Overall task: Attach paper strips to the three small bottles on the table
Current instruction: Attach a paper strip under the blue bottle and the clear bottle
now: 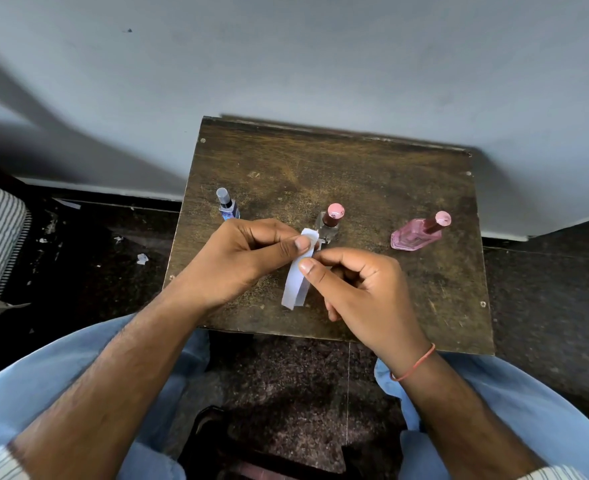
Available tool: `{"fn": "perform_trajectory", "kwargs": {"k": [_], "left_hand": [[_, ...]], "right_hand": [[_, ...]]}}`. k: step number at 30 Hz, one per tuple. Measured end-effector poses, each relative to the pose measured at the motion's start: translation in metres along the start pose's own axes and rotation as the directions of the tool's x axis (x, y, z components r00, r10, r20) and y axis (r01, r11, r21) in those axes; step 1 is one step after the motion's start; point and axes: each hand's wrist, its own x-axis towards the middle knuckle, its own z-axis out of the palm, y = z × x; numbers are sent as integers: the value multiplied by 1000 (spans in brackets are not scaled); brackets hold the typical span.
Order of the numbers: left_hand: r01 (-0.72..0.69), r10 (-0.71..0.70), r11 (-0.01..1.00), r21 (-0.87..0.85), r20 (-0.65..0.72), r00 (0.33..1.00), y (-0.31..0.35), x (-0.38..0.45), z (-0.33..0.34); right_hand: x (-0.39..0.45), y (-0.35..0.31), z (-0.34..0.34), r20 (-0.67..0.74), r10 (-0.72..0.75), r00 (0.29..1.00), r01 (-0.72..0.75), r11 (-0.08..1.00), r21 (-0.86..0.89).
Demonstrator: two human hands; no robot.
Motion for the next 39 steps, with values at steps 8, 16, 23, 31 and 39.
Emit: {"fn": "perform_trajectory", "kwargs": {"k": [8, 16, 23, 31, 39], "left_hand": [[101, -101, 995, -9, -14, 995, 8, -1, -2], [154, -157, 987, -47, -67, 985, 4, -1, -2], [173, -178, 983, -64, -82, 981, 4, 3, 5], [155, -163, 985, -76, -120, 979, 1, 7, 11], [164, -171, 984, -64, -132, 976, 3, 8, 11]], "right_hand": [[-1, 0, -5, 57, 65, 996, -72, 989, 131], [1, 12, -59, 147, 193, 970, -199, 980, 27], [-9, 24, -143, 111, 356, 928, -303, 895, -328], [-15, 44, -180, -188, 361, 914, -407, 796, -449], [-13, 45, -181, -315, 348, 883, -465, 736, -491]]}}
